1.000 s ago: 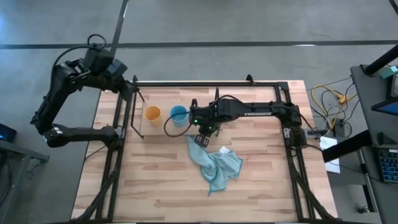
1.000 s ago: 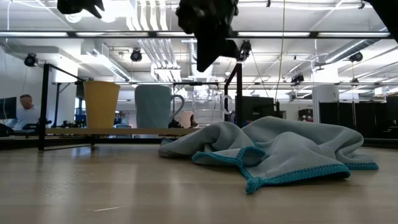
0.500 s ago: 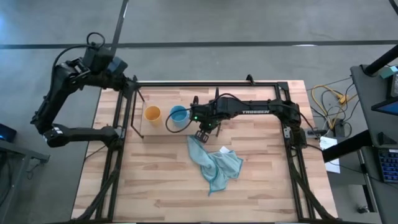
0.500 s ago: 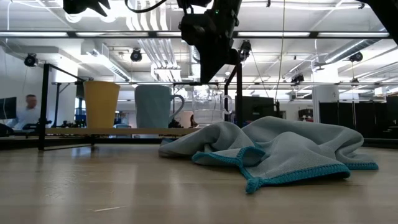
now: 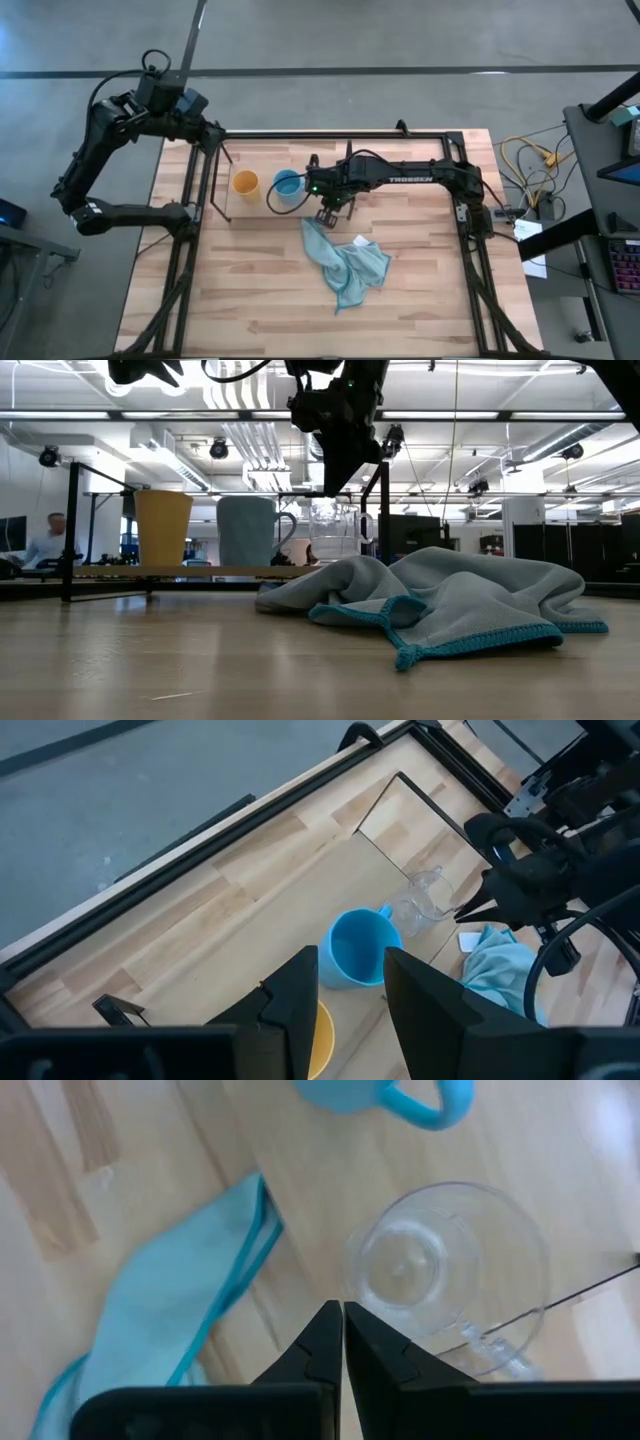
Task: Stack small to large cups/mugs on shelf
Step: Adjust the transparent cup, then return to Home Position
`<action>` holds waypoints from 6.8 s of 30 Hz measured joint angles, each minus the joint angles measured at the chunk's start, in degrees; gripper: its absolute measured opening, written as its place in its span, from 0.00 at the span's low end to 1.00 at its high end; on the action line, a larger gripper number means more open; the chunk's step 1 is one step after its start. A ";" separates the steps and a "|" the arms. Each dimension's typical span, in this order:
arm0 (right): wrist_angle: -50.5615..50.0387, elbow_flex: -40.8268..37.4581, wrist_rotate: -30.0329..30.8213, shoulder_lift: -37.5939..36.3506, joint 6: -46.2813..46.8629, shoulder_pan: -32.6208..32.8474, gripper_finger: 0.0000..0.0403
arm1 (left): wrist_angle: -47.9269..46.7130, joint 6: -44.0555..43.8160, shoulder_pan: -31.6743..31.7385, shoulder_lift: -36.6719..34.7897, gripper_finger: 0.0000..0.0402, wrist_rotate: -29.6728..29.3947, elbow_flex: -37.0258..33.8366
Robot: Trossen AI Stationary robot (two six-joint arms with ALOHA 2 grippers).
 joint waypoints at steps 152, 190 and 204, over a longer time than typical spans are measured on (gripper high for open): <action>49.59 -35.48 -3.11 -59.96 -10.56 4.02 0.02 | 48.14 -2.86 0.00 -26.80 0.26 31.08 -24.17; 83.40 -94.02 0.30 -96.19 -6.41 3.86 0.02 | 69.49 -13.49 0.00 -57.92 0.26 24.73 -61.58; 94.62 -107.35 3.11 -104.86 -3.64 3.87 0.02 | 80.44 -14.23 -0.02 -58.98 0.26 24.58 -70.17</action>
